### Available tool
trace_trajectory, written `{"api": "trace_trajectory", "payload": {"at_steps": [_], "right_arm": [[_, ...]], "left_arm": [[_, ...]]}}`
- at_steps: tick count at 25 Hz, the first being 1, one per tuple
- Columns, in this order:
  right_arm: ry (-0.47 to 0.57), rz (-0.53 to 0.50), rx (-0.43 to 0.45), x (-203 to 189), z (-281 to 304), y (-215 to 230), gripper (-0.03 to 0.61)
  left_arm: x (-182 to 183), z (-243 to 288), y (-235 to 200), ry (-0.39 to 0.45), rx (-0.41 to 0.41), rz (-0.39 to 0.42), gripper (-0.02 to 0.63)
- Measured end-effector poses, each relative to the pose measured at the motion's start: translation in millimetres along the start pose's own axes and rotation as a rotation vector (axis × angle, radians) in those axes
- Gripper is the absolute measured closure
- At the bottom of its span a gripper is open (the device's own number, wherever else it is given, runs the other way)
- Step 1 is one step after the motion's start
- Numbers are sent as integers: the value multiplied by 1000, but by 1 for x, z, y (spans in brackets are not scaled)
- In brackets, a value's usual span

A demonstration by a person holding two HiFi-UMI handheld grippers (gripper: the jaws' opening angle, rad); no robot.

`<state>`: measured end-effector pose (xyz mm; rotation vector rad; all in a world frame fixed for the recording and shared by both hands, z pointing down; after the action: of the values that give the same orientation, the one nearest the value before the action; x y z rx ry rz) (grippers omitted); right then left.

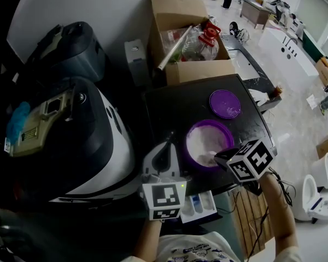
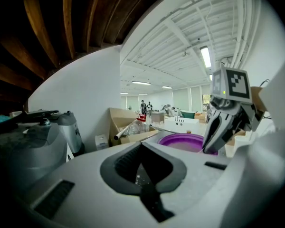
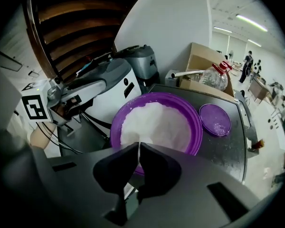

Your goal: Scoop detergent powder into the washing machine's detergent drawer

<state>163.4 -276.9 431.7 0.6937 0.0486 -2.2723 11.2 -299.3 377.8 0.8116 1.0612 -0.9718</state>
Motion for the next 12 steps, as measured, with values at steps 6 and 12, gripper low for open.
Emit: {"api": "trace_trajectory", "payload": {"at_steps": [6,12], "right_arm": [[42,56,-23,-1,1,6,557],[113,132,-23,5,-1,8,557]], "left_arm": [[-1,-1,-3,0,8,-3,612],[1,-2,-3,4,7,-7,611]]}}
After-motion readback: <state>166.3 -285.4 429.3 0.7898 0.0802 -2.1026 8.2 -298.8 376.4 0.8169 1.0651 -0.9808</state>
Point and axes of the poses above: the fingertips, and each gripper's own axes: z forward along the fingers, y to its right, x out of its top, the point moved 2 cm from there along -z, backward along the fingers, and after that the axes turned 3 degrees about -z, right-handed, at the moved point
